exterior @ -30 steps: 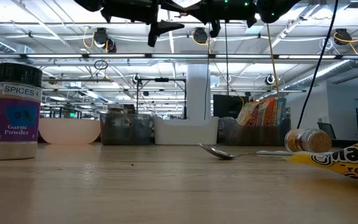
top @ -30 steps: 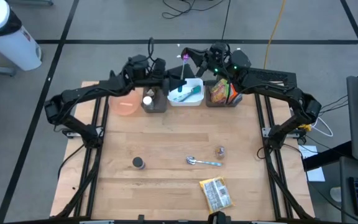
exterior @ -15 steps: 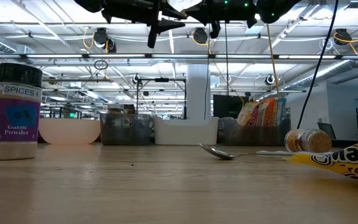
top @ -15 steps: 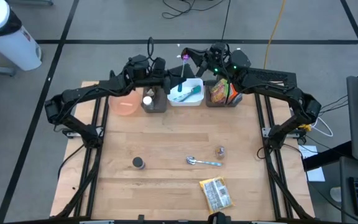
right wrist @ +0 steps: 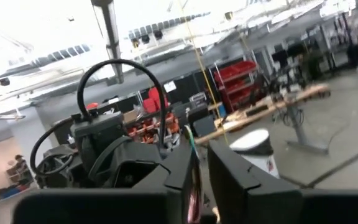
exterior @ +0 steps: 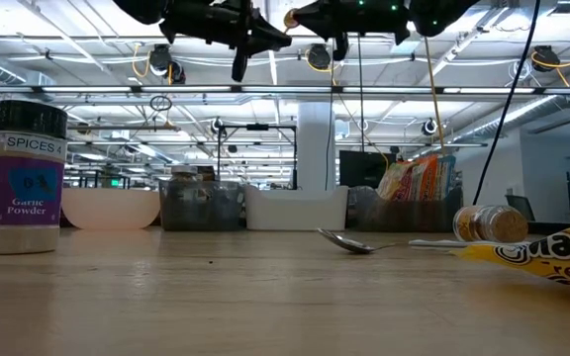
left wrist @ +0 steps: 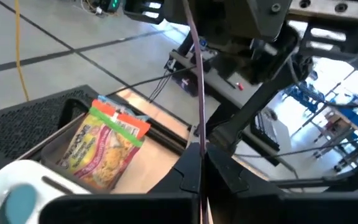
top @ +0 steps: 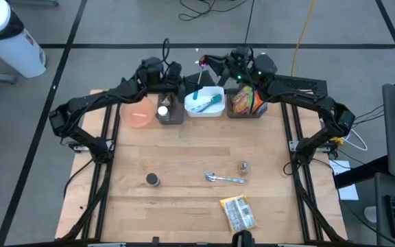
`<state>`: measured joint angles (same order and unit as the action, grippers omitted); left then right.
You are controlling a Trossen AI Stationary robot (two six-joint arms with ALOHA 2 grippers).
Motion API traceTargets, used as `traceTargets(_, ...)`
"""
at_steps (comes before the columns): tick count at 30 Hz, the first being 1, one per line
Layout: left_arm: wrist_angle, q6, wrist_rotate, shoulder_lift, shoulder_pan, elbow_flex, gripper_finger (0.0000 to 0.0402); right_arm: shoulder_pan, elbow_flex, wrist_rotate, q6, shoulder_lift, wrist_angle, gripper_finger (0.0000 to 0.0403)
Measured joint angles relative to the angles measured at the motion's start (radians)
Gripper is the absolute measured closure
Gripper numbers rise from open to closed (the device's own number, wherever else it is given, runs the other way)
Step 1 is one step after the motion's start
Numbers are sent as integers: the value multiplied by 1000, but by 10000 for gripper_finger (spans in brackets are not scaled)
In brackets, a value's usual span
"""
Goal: Pick & Place Food Item
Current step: Put the purple spoon into the white bin
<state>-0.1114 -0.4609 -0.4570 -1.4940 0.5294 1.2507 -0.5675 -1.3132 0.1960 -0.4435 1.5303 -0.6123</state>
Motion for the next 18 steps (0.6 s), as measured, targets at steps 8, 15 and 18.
traceTargets(8, 125, 61, -47, 1, 24, 0, 397, -109, 3, 230, -123, -17, 45, 279)
traceTargets(15, 245, 122, -44, -8, 36, 0, 397, -149, 2, 385, -166, -31, 128, 244)
traceTargets(18, 270, 144, -44, -13, 43, 0, 397, -159, 2, 452, -168, -37, 168, 239)
